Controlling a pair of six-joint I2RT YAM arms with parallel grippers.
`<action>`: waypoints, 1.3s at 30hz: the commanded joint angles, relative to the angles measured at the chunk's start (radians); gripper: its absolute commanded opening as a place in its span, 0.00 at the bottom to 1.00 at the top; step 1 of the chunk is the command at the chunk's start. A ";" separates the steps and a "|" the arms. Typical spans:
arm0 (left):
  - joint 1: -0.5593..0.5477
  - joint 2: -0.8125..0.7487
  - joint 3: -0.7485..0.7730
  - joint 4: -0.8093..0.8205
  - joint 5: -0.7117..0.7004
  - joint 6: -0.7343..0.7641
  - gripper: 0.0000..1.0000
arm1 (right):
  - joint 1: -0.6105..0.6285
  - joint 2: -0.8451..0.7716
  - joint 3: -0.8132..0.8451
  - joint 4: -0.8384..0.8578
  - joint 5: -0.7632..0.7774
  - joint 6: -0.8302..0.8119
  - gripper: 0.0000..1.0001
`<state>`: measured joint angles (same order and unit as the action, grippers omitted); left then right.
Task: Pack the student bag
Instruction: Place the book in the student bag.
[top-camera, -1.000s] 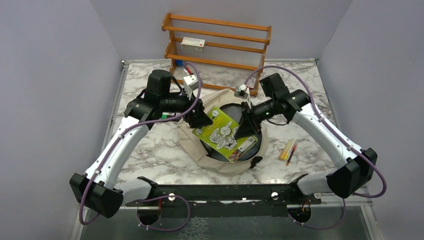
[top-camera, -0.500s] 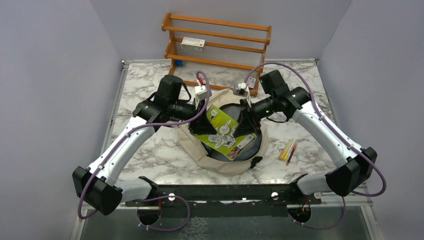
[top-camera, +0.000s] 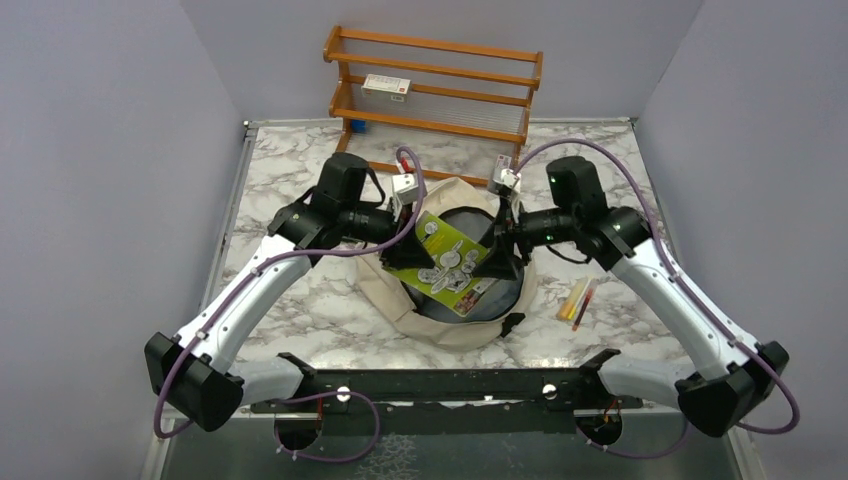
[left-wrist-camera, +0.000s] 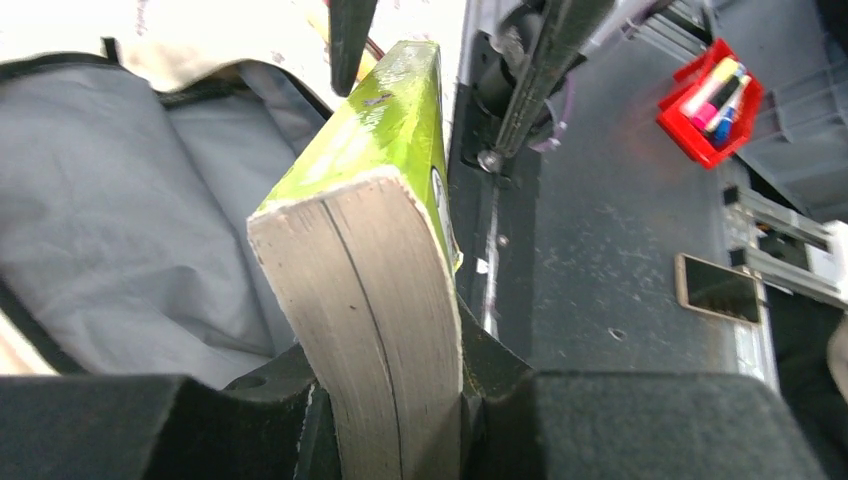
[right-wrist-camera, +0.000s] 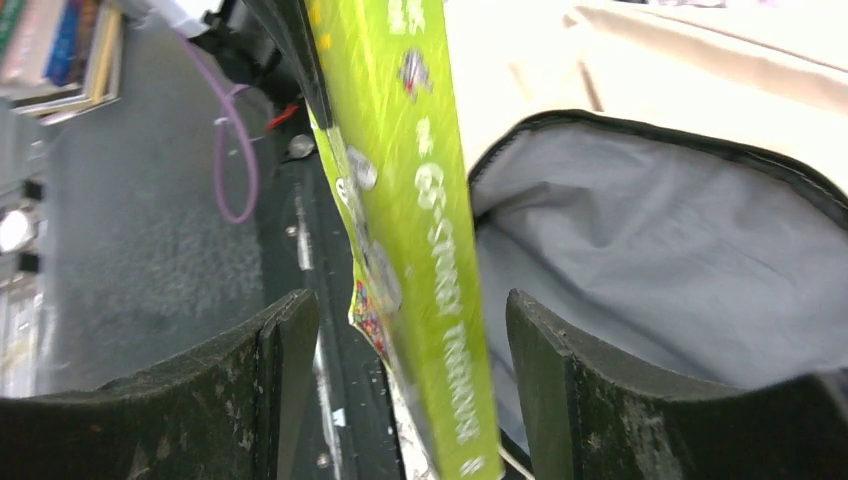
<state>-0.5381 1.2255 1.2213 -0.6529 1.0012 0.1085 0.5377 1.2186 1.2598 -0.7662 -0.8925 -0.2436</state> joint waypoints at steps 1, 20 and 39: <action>0.019 -0.093 -0.028 0.207 -0.067 -0.080 0.00 | 0.005 -0.149 -0.137 0.299 0.251 0.211 0.76; 0.064 -0.252 -0.283 1.079 -0.017 -0.689 0.00 | 0.005 -0.395 -0.508 1.001 0.460 0.733 0.94; 0.049 -0.221 -0.267 1.145 -0.036 -0.724 0.00 | 0.004 -0.335 -0.538 1.254 0.096 0.816 0.45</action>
<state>-0.4816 1.0000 0.9092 0.3763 1.0035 -0.5987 0.5377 0.8753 0.7197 0.4366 -0.7288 0.5594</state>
